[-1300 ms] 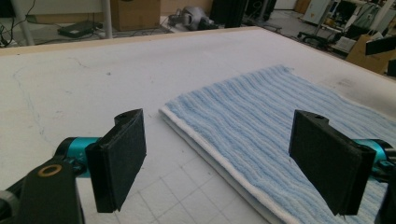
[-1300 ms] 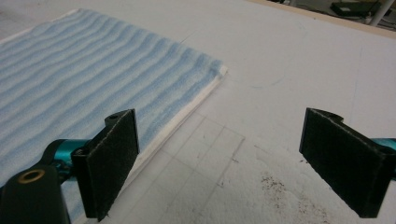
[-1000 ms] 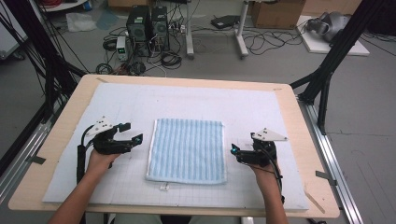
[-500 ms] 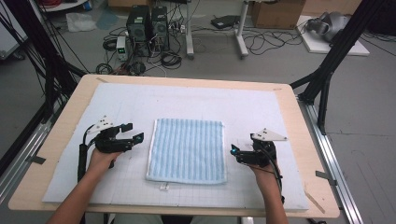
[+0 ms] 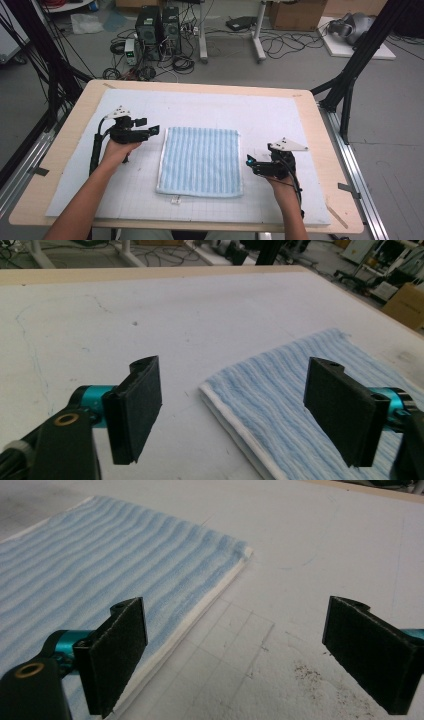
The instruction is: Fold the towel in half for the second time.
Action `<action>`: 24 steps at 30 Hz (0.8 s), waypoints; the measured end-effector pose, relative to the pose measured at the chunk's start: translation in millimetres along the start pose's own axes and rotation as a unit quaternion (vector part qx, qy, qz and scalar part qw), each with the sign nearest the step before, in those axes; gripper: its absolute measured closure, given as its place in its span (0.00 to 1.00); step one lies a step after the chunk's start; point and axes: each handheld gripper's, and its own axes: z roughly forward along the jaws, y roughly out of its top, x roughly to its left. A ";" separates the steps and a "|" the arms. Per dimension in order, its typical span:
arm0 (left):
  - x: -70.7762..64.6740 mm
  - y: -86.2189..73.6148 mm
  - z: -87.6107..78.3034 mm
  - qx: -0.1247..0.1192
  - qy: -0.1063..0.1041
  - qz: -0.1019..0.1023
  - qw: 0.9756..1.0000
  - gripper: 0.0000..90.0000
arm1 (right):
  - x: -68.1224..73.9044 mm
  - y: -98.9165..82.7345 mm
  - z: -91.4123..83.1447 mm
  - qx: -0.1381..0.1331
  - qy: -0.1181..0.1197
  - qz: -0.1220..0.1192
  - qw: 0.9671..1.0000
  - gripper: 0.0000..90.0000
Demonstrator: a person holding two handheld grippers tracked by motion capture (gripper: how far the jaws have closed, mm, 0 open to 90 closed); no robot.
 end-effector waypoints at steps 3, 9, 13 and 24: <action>2.5 3.3 9.6 0.015 0.005 0.005 1.000 0.31 | 0.3 -0.4 1.6 0.002 0.003 -0.002 1.000 0.11; 4.6 7.1 30.9 0.045 0.004 0.025 0.999 0.41 | 0.1 -1.4 2.9 0.006 0.008 0.005 1.000 0.11; 5.7 8.9 44.0 0.067 0.005 0.037 0.997 0.49 | 0.1 -2.1 3.6 0.009 0.008 0.007 1.000 0.11; -1.6 -4.6 71.1 0.132 0.008 0.093 0.987 0.58 | -0.6 -2.9 4.4 0.011 0.010 0.010 1.000 0.11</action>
